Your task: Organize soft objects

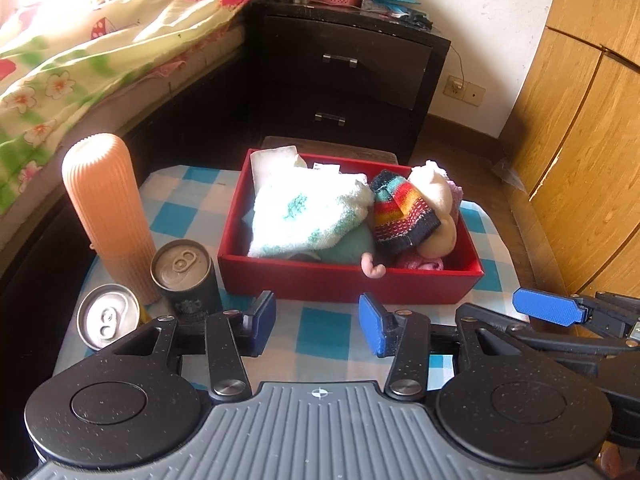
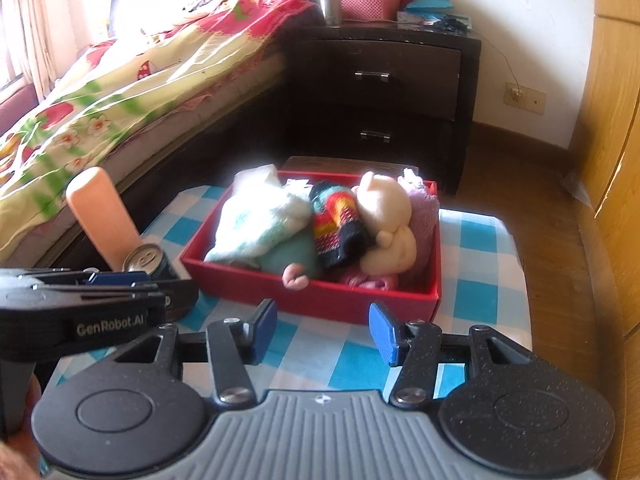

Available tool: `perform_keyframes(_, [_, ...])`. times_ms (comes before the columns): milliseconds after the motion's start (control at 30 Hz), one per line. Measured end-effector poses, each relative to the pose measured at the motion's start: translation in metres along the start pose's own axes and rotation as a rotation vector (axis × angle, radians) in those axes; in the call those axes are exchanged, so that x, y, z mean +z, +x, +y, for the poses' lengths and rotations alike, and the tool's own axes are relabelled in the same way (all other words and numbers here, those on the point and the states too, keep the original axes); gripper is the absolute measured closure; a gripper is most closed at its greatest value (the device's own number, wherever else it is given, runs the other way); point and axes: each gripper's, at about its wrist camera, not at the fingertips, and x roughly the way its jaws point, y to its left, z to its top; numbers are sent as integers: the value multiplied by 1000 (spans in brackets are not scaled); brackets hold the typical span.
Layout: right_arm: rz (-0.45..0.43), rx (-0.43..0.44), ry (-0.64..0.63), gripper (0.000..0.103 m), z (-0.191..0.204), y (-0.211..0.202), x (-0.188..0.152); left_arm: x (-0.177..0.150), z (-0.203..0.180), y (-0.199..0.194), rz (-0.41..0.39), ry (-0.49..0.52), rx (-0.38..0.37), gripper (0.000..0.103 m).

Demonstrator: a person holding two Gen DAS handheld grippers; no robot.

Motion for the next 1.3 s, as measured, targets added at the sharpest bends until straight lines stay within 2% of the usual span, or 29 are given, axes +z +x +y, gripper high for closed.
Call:
perform_keyframes(300, [-6,31,-13,70,8,-24,-23,-19,-3,-21,-16,20,-15,53])
perform_keyframes(567, [-28,24,2,69,3,-42,-37,-35,-5,-37,-31,29,-41,44])
perform_keyframes(933, [-74,-35,26,65,-9,-53,-40,-51,-16,-44,-34,47,-60,39])
perform_keyframes(1100, [-86,-28,31,64,-10,-58,-40,-51,-15,-44,-34,39,-59,37])
perform_keyframes(1300, [-89,-27,41,63,-11,-60,-42,-51,-14,-44,-41,15,-56,28])
